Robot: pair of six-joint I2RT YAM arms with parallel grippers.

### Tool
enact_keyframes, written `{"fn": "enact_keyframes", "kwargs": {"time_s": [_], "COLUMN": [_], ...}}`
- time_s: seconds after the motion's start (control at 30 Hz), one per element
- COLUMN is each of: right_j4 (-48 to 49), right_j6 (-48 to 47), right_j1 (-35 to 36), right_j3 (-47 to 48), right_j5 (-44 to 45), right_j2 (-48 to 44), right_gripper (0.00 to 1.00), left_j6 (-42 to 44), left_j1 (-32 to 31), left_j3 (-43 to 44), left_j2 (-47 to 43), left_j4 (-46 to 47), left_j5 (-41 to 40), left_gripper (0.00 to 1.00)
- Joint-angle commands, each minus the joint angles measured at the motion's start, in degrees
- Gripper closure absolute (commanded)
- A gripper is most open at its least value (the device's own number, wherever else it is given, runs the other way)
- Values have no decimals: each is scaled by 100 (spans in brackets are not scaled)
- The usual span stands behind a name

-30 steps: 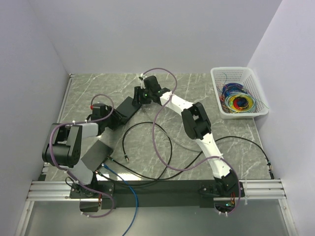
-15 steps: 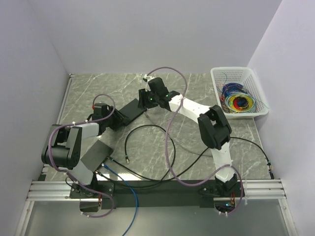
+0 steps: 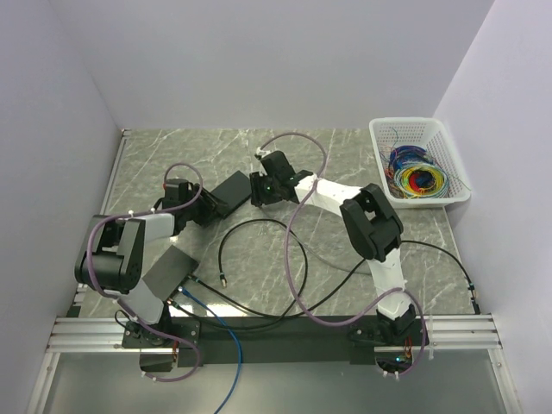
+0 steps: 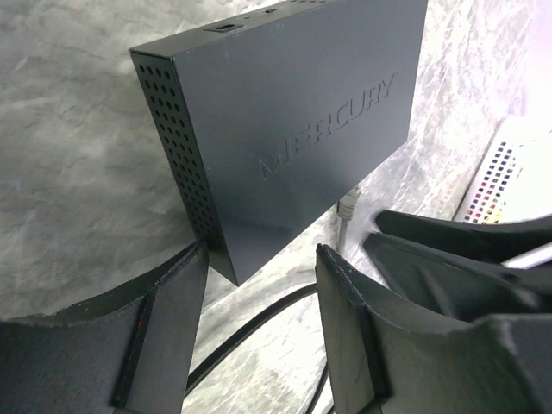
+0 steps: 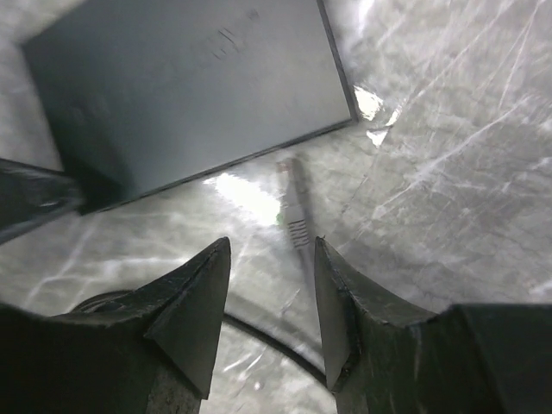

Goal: Insert the plug into the switch port

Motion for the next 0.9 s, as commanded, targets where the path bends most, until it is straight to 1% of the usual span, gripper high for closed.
{"fn": "enact_keyframes", "kwargs": {"time_s": [0.0,0.2,0.27,0.3,0.33,0.4,0.43,0.47,0.57,0.7,0.73,0.87], "right_j4": [-84,-268,-321,-339,-330,-321,-304,-286,-32,451,705,1268], "right_j6": [-13,-66,-83,-92,-101,-119,-119,-136,-171,-338,-373,-435], "right_j1": [13,74,126,144,171,223,224,224,232,224,232,232], "right_j3": [302,496,514,505,488,470,444,435,207,-276,-547,-1138], "right_j5": [170,267,355,373,416,478,496,505,540,601,610,540], "right_j2": [231,461,522,540,540,540,540,531,347,-345,-496,-1138], "right_gripper": [50,54,64,71,83,92,98,100,100,100,100,100], "left_j6": [-77,-95,-86,-86,-77,-51,-16,-7,63,116,142,213], "left_j1": [-36,-45,-45,-45,-45,-45,-45,-36,-36,-45,-45,-53], "left_j3": [322,420,411,411,420,455,455,498,569,587,587,744], "left_j2": [20,73,64,55,46,3,-24,-42,-173,-489,-560,-885], "left_j4": [342,351,351,333,316,263,237,202,52,-54,-80,-247], "left_j5": [162,206,206,214,206,206,206,180,118,56,65,135], "left_gripper": [42,42,42,42,42,42,42,42,42,42,42,43]}}
